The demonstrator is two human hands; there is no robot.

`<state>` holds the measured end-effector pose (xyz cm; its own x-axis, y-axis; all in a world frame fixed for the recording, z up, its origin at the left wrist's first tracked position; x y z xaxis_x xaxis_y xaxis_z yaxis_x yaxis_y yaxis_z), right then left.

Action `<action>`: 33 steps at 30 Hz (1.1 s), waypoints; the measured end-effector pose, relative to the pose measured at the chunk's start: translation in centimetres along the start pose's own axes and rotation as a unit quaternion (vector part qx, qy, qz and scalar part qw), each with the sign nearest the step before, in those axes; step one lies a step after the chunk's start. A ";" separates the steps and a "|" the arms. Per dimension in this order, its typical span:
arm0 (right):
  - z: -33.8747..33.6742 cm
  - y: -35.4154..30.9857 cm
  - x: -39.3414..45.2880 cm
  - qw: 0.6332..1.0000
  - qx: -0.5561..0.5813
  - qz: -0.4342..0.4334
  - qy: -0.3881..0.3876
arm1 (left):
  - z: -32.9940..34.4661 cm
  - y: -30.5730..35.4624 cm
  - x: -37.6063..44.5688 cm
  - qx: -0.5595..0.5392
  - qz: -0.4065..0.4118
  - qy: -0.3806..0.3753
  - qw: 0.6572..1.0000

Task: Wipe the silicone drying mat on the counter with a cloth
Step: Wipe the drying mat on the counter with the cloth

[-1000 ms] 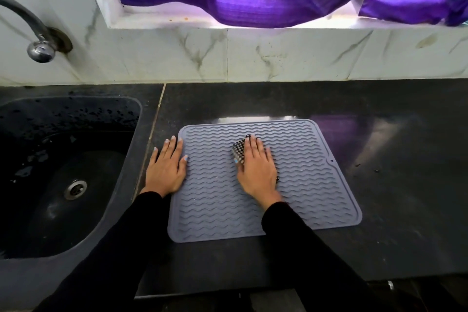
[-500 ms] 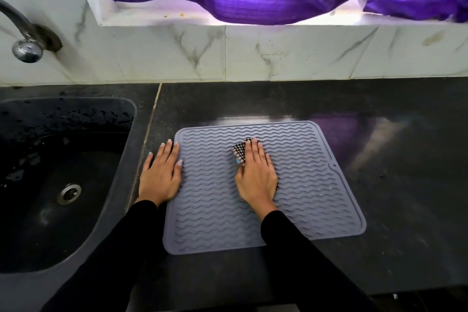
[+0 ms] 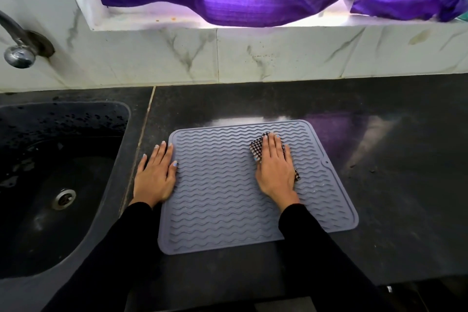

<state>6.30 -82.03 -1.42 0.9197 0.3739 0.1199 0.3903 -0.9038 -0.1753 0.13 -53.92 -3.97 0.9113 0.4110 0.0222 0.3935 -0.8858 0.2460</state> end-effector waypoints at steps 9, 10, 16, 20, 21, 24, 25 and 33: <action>-0.5 0.6 0.6 0.995 0.086 0.003 -0.040 | -0.3 0.2 -0.2 -0.010 0.003 0.012 1.000; -0.8 0.6 0.6 0.991 0.122 0.014 -0.045 | -0.3 0.2 -0.2 -0.011 0.002 0.011 1.000; -3.7 4.5 0.2 0.730 0.625 0.259 0.093 | -0.5 0.3 -0.4 -0.015 0.001 0.006 1.000; -4.7 1.1 -1.4 0.819 0.542 0.179 0.048 | -0.5 0.3 -0.4 -0.016 -0.002 0.005 1.000; -4.0 -0.5 -1.9 0.862 0.489 0.131 0.028 | -0.5 0.3 -0.4 -0.016 -0.001 0.005 1.000; -0.8 -4.6 -3.4 0.984 0.177 0.009 -0.023 | -0.4 0.2 -0.3 -0.018 0.000 0.006 1.000; -0.1 -5.2 -3.7 0.996 0.093 -0.019 -0.007 | -0.4 0.2 -0.2 -0.017 -0.001 0.005 1.000; 0.5 -5.5 -3.3 1.000 0.029 0.003 0.000 | -0.4 0.2 -0.2 -0.016 0.002 0.009 1.000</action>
<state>1.20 -78.20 -1.36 0.9220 0.3686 0.1185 0.3867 -0.8926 -0.2317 -0.05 -54.15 -3.56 0.9103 0.4120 0.0400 0.3860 -0.8797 0.2776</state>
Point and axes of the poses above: each hand's wrist, its own x-axis towards the middle knuckle, its own z-axis out of the palm, y = z × x, the point moved 5 cm from there along x, towards the middle knuckle, and after that the axes turned 12 degrees about -z, right-handed, at the moved point
